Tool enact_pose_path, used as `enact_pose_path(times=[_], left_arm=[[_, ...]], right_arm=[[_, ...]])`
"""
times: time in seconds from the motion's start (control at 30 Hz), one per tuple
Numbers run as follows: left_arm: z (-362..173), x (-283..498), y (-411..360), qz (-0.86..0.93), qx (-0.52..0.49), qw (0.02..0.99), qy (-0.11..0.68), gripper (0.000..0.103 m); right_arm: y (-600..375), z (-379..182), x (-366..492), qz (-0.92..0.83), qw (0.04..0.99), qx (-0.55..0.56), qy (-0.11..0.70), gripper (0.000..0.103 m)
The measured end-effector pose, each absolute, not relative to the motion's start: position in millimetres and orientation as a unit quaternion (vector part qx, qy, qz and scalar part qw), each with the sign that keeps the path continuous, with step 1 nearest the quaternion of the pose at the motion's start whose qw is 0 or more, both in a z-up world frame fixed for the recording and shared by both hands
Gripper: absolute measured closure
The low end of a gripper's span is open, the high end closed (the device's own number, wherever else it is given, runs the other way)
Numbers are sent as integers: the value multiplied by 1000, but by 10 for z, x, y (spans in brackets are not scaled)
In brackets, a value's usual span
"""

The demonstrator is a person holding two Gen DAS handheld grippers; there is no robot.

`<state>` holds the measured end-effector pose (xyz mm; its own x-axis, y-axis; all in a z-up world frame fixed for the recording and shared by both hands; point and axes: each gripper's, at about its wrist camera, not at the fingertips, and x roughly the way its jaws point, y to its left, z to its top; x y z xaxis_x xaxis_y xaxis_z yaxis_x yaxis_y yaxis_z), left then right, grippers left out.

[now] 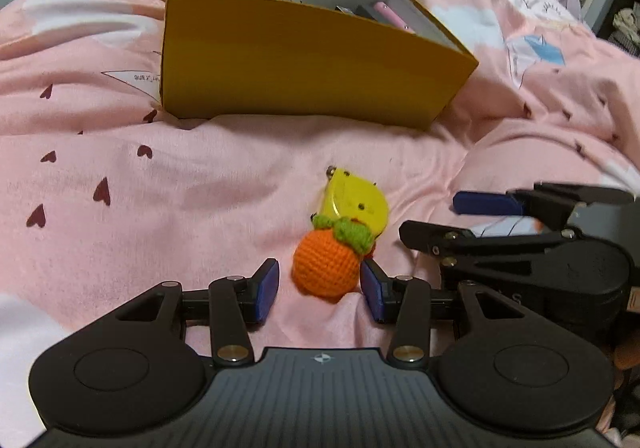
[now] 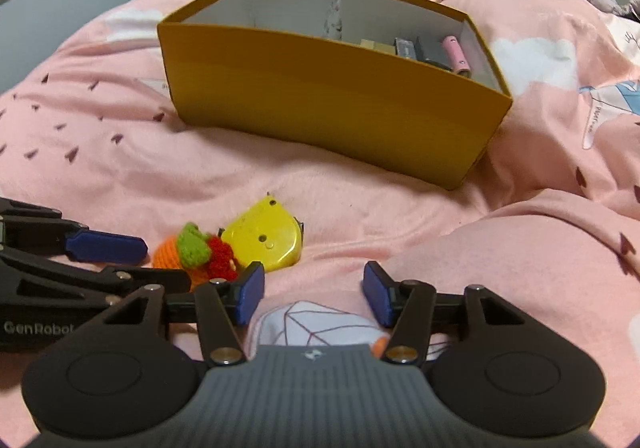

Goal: Organize objects
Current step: 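Grasp the orange crocheted fruit with the left tool while the right grasps the yellow tape measure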

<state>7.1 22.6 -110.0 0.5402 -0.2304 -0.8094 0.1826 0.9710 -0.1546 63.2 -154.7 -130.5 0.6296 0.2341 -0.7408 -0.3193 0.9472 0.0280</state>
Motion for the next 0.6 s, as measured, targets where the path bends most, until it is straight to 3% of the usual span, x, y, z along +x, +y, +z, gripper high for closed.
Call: enact_pose_path(times=[0.37,0.6], left_arm=[[-1118,80,191,-117,-9,882,456,51],[-1123,114,5,-123,43,887,443,50]], right_arm=[[-1595,-1372,678,158,903,-29,399,45],[-1786,-1279,643,160,910,42,379,51]])
